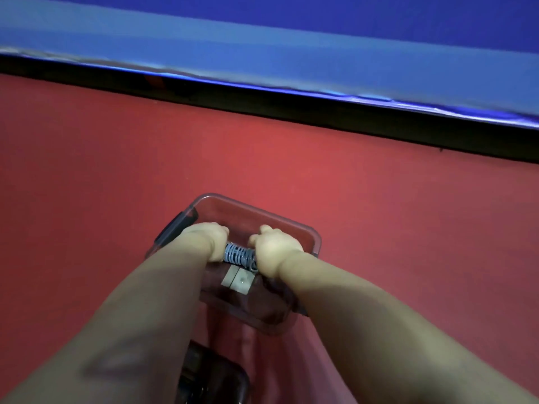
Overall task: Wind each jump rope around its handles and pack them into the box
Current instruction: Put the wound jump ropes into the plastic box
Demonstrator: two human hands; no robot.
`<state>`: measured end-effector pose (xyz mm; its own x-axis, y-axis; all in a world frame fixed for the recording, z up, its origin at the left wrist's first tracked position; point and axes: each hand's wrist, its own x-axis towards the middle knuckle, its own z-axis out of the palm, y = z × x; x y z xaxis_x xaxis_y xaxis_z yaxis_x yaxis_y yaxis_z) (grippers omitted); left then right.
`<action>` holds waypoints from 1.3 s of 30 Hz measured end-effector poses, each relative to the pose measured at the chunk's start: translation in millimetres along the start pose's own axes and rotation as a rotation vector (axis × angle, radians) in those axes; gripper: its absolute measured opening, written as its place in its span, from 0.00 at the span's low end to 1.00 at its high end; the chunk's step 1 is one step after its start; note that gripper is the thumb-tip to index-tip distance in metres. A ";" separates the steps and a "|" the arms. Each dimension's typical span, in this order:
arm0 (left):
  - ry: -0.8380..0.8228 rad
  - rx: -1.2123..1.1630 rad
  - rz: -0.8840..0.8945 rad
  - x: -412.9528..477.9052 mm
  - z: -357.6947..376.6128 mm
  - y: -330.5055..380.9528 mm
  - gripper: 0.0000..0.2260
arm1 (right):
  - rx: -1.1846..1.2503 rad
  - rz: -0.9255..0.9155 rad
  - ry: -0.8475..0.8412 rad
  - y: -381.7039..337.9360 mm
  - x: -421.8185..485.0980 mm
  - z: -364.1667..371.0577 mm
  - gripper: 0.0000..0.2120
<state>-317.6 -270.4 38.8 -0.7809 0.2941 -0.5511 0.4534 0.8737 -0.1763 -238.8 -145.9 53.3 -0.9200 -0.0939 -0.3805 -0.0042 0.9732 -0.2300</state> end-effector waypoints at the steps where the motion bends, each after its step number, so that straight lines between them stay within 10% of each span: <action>1: 0.008 0.016 -0.010 -9.9 -8.9 2.5 0.19 | -0.015 -0.020 0.041 2.2 -10.6 -10.3 0.21; 14: 0.307 0.092 0.376 -145.3 -74.0 188.9 0.33 | -0.270 0.230 0.163 136.9 -238.7 -52.4 0.33; 27: 0.163 0.613 1.253 -220.9 48.4 457.0 0.29 | -0.143 0.634 -0.046 305.2 -434.8 49.3 0.37; 39: 0.137 0.651 1.216 -195.6 118.8 479.1 0.22 | 0.058 0.607 -0.178 331.0 -426.7 126.1 0.36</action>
<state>103.5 44.6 -34.7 0.2269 0.8007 -0.5545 0.9596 -0.2812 -0.0134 201.8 189.8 26.5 -0.6725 0.4327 -0.6004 0.5234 0.8517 0.0276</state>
